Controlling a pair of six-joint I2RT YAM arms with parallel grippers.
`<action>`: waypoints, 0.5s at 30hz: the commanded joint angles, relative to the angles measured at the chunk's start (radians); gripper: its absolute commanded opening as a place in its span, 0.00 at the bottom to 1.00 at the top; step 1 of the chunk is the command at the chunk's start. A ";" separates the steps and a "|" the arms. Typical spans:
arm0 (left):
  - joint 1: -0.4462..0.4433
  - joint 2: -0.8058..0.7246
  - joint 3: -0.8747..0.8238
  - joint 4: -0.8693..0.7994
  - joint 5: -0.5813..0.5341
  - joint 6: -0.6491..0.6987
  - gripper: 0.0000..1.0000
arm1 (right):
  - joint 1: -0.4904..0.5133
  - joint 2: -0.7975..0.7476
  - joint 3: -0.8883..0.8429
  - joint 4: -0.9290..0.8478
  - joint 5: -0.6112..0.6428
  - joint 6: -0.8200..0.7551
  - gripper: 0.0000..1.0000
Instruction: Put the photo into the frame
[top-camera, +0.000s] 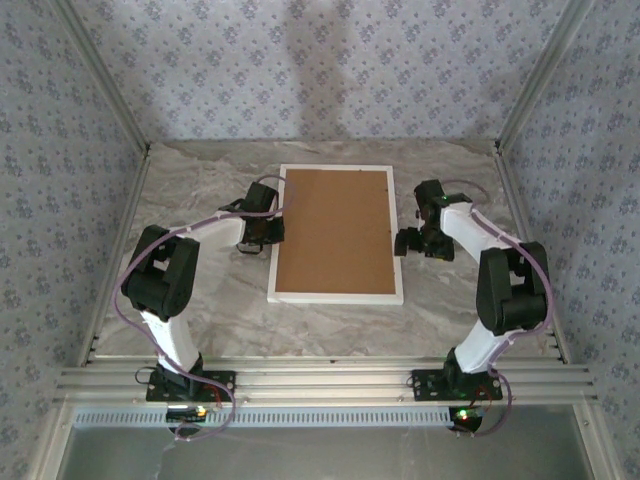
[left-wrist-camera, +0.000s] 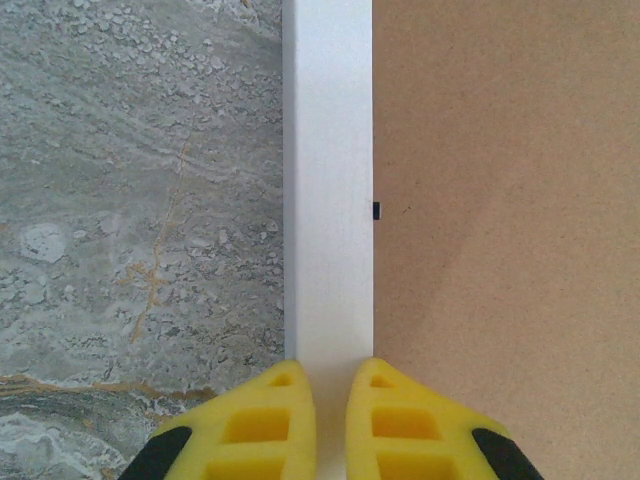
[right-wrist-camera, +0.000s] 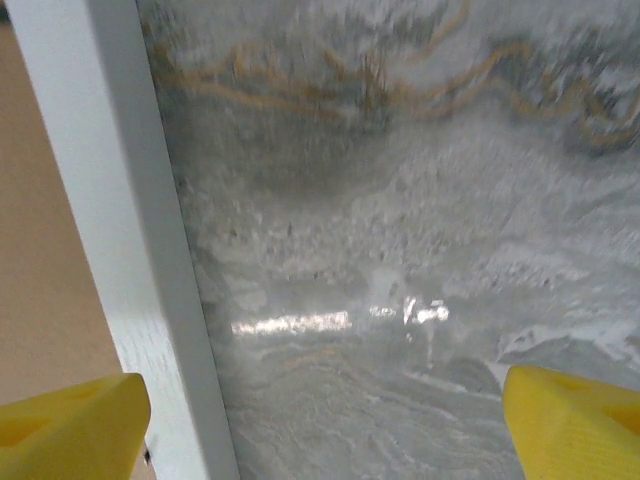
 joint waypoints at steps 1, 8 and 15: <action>-0.023 0.009 0.009 -0.062 0.009 0.011 0.00 | 0.024 -0.027 -0.036 -0.007 -0.024 0.021 0.91; -0.024 0.008 0.009 -0.067 0.009 0.011 0.00 | 0.052 -0.031 -0.087 -0.012 -0.021 0.040 0.88; -0.025 0.009 0.007 -0.064 0.012 0.007 0.00 | 0.068 -0.066 -0.128 -0.012 -0.005 0.051 0.88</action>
